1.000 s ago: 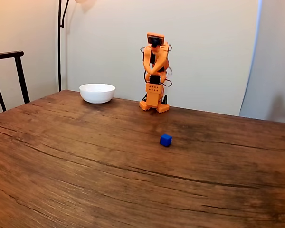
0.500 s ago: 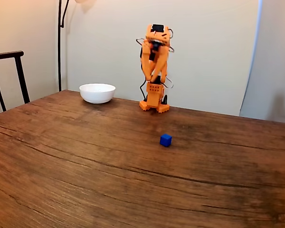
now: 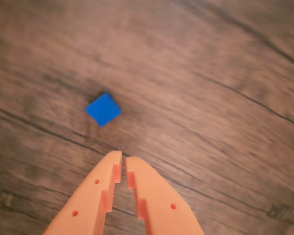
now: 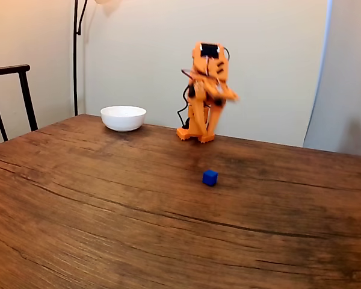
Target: Grasp the cube and drop it in the bowl
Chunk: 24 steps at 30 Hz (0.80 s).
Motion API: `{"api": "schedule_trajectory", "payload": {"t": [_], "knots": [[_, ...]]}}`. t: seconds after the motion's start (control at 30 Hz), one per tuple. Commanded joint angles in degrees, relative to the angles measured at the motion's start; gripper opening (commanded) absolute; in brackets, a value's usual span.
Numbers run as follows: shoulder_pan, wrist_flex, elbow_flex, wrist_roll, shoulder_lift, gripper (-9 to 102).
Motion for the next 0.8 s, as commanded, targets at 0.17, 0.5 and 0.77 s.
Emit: {"api": "schedule_trajectory", "payload": {"t": [0.17,0.5,0.77], "knots": [[-1.76,-0.88,-11.25,6.86,-10.46,0],[-1.93,0.0,-16.52,10.81,-20.04,0],[-1.93,3.08,-16.88,12.13,-20.3,20]]}}
